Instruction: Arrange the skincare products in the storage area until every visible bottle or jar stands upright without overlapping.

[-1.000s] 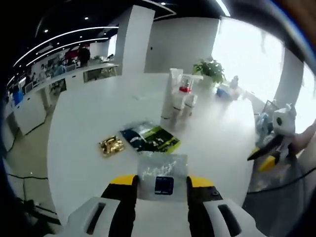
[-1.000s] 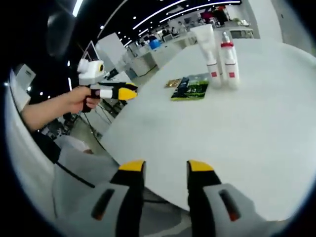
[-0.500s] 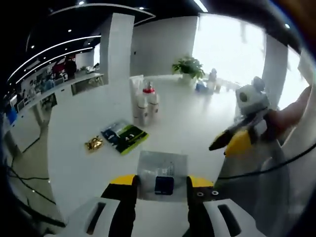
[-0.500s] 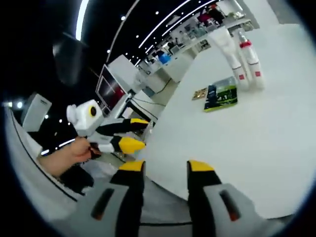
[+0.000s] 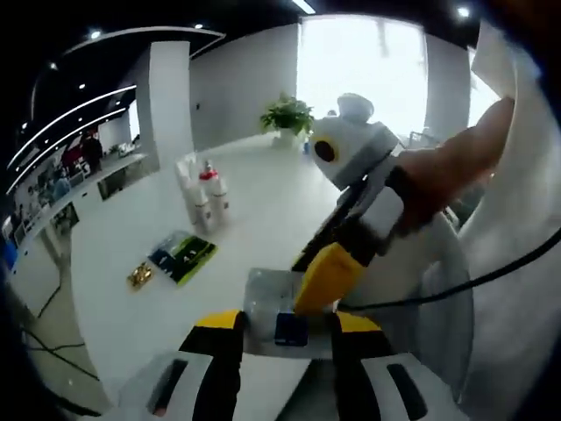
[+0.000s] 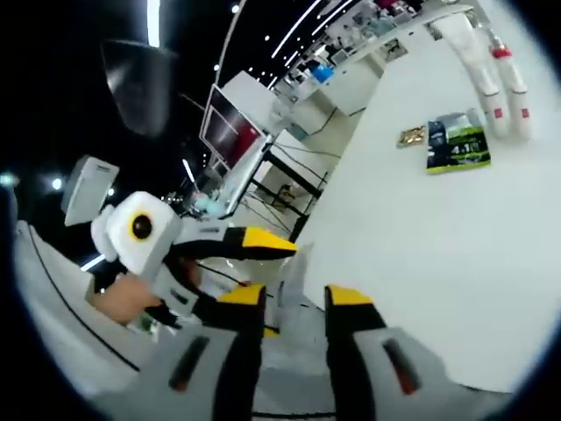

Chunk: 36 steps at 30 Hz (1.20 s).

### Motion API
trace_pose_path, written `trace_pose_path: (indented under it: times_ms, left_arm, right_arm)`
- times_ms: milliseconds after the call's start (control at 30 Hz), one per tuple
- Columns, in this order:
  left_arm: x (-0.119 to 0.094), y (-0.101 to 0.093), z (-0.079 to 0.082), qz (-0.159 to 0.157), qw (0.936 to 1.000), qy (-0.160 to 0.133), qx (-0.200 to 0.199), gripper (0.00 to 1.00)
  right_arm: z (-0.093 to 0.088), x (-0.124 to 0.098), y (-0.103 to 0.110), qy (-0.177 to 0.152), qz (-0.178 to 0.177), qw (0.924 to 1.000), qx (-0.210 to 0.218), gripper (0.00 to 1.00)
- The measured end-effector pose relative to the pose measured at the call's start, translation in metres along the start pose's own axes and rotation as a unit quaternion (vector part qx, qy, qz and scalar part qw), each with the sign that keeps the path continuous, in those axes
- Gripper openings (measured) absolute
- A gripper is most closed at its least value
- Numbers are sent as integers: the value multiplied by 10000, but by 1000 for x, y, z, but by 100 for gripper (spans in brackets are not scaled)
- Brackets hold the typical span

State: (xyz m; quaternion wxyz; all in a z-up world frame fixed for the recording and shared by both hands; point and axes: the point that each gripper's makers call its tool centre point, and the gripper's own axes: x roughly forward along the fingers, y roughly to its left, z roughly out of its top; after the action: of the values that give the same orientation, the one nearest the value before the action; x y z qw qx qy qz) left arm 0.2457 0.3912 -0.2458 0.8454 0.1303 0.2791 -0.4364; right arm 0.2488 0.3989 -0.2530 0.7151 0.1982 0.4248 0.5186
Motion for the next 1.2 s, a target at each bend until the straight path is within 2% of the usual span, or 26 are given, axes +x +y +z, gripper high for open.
trace_pose_path:
  times_ms: [233, 367, 400, 433, 467, 533, 600, 667, 700, 767, 867, 900, 933, 967, 1000, 1067, 1133, 1167, 1200]
  left_arm:
    - [-1, -12, -3, -146, 9996, 114, 223, 42]
    - [0, -16, -2, -196, 9993, 119, 281, 41]
    - [1, -18, 0, -223, 9996, 33, 158, 42]
    - [1, -18, 1, -218, 9997, -17, 69, 43]
    - [1, -16, 3, -187, 9989, -178, -387, 43]
    - [-1, -12, 4, -152, 9957, -377, -829, 44]
    - [-6, -6, 2, -98, 9872, -617, -1469, 47]
    - [-7, -6, -3, -176, 9756, -667, -2084, 48]
    - [-7, -6, -5, -218, 9668, -705, -2446, 48]
    - [-7, -10, -2, -424, 9475, -958, -3020, 47]
    - [-7, -17, 9, -760, 9128, -1383, -3768, 42]
    - [-7, -18, 10, -793, 9087, -1412, -3847, 40]
    - [-6, -21, 13, -913, 8930, -1497, -4145, 37]
    - [-5, -22, 15, -941, 8875, -1564, -4232, 36]
    - [-5, -22, 14, -927, 8896, -1543, -4198, 34]
    - [-4, -22, 15, -902, 8897, -1532, -4205, 32]
    - [-4, -24, 20, -959, 8850, -1571, -4276, 27]
    - [-5, -25, 24, -1042, 8800, -1641, -4333, 24]
    - [-5, -25, 25, -1062, 8787, -1662, -4348, 22]
  right_arm:
    - [-6, -2, 8, 83, 230, 9991, 359, 6]
    - [-9, -6, 10, 89, 298, 9984, 473, 3]
    - [-9, -8, 12, 44, 364, 9970, 682, 3]
    - [-8, -9, 12, 32, 365, 9968, 706, 3]
    - [-8, -13, 7, -10, 322, 9972, 682, 3]
    - [-6, -17, 5, -85, 295, 9970, 705, 3]
    - [-2, -24, 3, -233, 328, 9962, 767, 3]
    - [-1, -27, 2, -281, 344, 9959, 791, 3]
    - [0, -28, 2, -303, 360, 9956, 806, 3]
    - [3, -31, 5, -393, 395, 9957, 747, 3]
    - [9, -33, 14, -535, 607, 9941, 718, 3]
    - [9, -33, 15, -552, 627, 9940, 710, 3]
    - [13, -33, 21, -673, 763, 9922, 721, 3]
    - [14, -33, 22, -737, 789, 9914, 737, 3]
    - [16, -34, 23, -787, 829, 9905, 767, 3]
    - [18, -34, 27, -879, 906, 9885, 838, 3]
    - [20, -35, 30, -952, 1004, 9864, 882, 3]
    - [20, -35, 31, -959, 1029, 9862, 870, 3]
    - [19, -35, 31, -957, 1031, 9863, 861, 3]
